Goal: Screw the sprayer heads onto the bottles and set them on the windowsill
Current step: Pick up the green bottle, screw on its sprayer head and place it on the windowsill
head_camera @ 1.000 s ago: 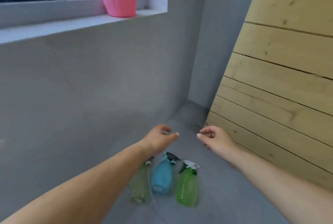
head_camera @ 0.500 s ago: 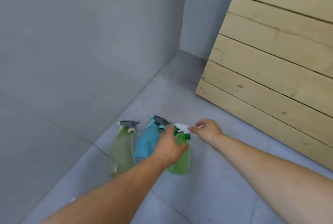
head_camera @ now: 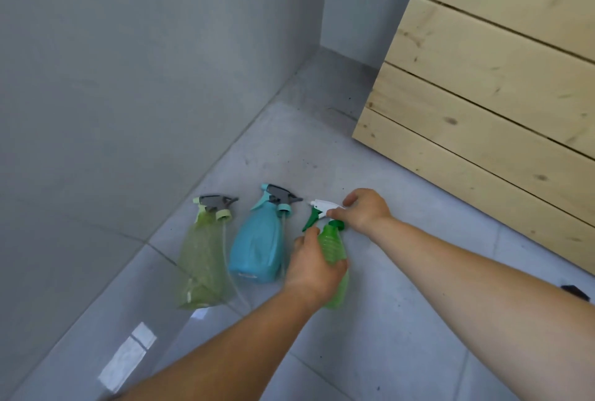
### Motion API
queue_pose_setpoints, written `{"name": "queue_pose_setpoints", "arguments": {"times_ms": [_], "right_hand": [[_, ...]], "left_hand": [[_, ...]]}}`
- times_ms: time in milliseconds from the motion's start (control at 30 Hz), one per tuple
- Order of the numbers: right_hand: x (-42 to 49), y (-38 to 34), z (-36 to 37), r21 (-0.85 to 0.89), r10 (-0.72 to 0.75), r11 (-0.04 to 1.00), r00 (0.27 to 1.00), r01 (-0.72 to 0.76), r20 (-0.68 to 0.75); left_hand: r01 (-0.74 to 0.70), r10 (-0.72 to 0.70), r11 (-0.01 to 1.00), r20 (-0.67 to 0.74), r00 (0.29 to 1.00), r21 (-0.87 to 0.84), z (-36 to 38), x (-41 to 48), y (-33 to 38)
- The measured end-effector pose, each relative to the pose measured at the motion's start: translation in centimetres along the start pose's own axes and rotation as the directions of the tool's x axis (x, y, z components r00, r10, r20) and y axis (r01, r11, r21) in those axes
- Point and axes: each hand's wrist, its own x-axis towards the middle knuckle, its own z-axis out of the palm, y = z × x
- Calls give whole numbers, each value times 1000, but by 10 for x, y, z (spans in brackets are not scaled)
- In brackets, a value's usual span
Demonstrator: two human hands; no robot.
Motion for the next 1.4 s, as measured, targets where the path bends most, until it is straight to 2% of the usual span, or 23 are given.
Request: {"name": "queue_pose_setpoints", "arguments": {"times_ms": [100, 300, 500, 700, 900, 1033, 1200, 1300, 1400], "right_hand": [[0, 0, -1, 14, 14, 1000, 998, -14, 61], [-5, 8, -5, 126, 39, 990, 991, -55, 129], [-25, -5, -44, 179, 22, 982, 981, -57, 191], [-67, -45, -102, 287, -102, 956, 988, 65, 116], [-158, -100, -177, 352, -291, 895, 957, 274, -5], [-233, -128, -222, 437, -398, 789, 901, 432, -172], [-313, -162, -262, 540, -415, 581, 793, 609, -447], [-351, -177, -275, 588, -412, 443, 736, 677, -537], [-378, -185, -276, 594, -410, 365, 697, 717, -588]], "left_hand": [[41, -41, 998, 3, 999, -50, 1, -2, -3], [48, -49, 998, -10, 999, -41, 3, -6, -9], [22, -4, 964, 69, 998, -266, -16, -28, 8], [-58, 88, 956, 90, 992, -289, -60, -77, 52], [-193, 210, 945, 35, 977, -265, -122, -138, 89], [-268, 284, 923, 19, 959, -275, -173, -186, 108], [-311, 333, 904, 27, 943, -294, -224, -241, 111], [-318, 335, 910, 23, 942, -267, -241, -267, 104], [-333, 352, 899, 17, 936, -286, -250, -283, 97]]}}
